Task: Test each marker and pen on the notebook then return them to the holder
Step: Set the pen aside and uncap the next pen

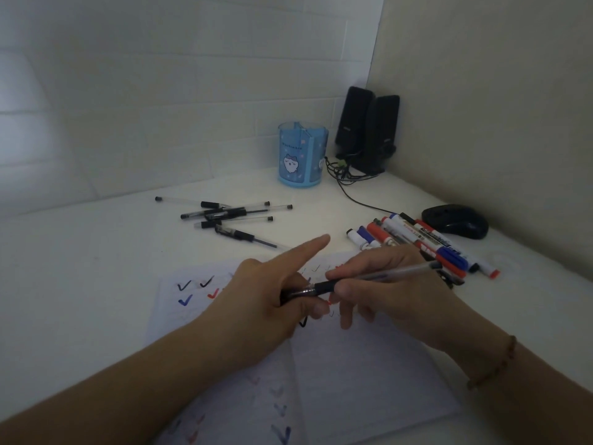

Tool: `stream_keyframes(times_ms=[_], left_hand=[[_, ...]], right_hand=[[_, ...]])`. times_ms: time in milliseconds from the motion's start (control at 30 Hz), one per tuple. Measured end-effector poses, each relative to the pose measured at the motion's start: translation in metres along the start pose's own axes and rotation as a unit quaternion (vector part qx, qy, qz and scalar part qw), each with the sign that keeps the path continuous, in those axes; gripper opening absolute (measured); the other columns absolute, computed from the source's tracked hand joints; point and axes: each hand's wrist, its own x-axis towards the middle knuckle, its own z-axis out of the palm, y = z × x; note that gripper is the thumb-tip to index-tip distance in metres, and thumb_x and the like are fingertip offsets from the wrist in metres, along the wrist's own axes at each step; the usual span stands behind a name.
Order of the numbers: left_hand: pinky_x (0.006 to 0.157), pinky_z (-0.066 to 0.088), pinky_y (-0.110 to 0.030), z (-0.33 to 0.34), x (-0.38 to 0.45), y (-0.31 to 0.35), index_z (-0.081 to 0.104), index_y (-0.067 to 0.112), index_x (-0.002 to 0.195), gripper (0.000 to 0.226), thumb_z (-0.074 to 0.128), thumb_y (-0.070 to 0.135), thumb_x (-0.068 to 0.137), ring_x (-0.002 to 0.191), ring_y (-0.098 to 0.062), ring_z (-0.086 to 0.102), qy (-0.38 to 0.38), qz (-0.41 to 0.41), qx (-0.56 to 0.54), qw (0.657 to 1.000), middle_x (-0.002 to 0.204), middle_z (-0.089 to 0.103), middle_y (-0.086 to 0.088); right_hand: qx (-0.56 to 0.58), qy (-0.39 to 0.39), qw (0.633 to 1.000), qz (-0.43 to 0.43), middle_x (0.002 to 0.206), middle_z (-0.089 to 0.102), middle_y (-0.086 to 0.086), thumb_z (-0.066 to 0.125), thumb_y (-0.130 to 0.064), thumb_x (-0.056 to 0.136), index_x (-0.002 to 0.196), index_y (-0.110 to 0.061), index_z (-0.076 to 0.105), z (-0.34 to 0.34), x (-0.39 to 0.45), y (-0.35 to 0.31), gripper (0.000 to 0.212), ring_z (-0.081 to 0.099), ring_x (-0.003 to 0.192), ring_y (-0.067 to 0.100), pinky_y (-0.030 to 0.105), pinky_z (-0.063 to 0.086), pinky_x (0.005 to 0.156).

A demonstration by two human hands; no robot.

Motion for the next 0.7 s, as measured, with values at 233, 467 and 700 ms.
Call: stream_keyframes(times_ms=[233,467,700], left_hand=[[0.057,0.042,-0.004,0.000,0.002,-0.002,0.035,0.048,0.133,0.069,0.071,0.019,0.082,0.050,-0.001,0.060,0.017,0.027,0.017,0.999,0.065,0.065,0.026],[0.074,0.047,-0.014,-0.003,0.005,-0.009,0.033,0.053,0.132,0.079,0.078,0.043,0.068,0.083,-0.002,0.062,0.024,0.031,0.037,0.999,0.096,0.065,0.026],[0.093,0.039,-0.020,-0.004,0.012,-0.036,0.059,0.039,0.116,0.043,0.067,0.051,0.075,0.106,0.004,0.047,0.048,0.031,0.193,0.979,0.111,0.058,0.026]], right_hand=[[-0.025,0.010,0.999,-0.029,0.076,0.074,-0.001,0.066,-0.029,0.072,0.088,-0.026,0.071,0.007,0.000,0.000,0.017,0.069,0.059,0.020,0.026,0.051,0.048],[-0.057,0.045,0.996,-0.055,0.088,0.064,-0.008,0.043,-0.026,0.095,0.088,-0.030,0.058,0.001,0.005,0.004,0.017,0.065,0.077,0.014,0.026,0.053,0.054],[-0.386,0.233,0.892,0.038,0.068,0.063,-0.005,0.061,-0.046,0.084,0.108,-0.035,0.049,-0.054,0.002,0.006,0.028,0.060,0.061,0.011,0.027,0.050,0.058]])
